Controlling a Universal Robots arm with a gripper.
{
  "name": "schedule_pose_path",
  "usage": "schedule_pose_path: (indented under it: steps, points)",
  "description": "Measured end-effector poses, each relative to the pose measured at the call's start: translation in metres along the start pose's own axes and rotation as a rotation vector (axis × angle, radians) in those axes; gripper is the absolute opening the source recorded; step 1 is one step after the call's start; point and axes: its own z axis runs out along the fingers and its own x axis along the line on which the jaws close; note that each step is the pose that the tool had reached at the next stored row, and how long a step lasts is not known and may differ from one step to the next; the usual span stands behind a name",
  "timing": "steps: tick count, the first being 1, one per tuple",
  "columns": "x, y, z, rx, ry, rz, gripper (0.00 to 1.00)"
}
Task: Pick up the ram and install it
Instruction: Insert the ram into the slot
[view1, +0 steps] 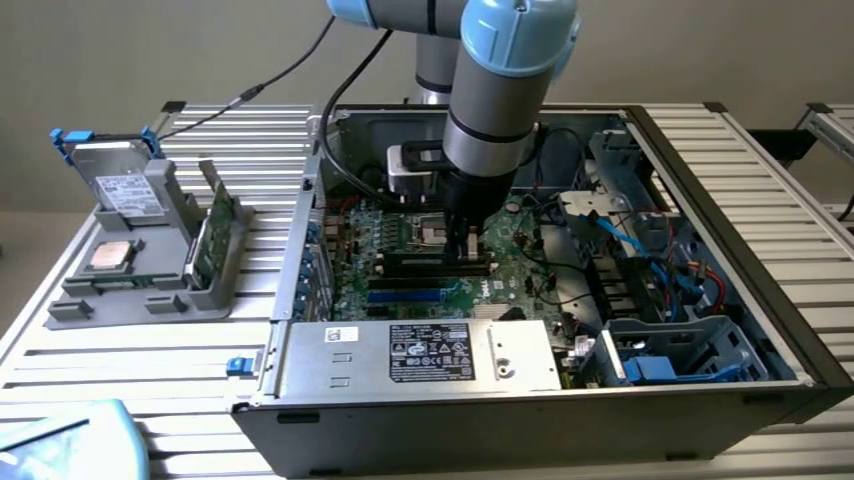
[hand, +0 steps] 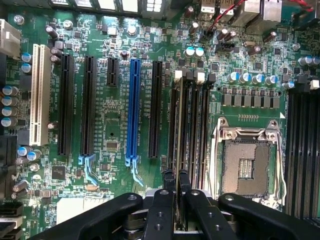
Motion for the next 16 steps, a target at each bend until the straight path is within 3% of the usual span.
schedule_pose_path:
  steps: [16]
  points:
    - [0.0003, 0.0002, 0.0028, 0.0, 0.0002, 0.0, 0.14]
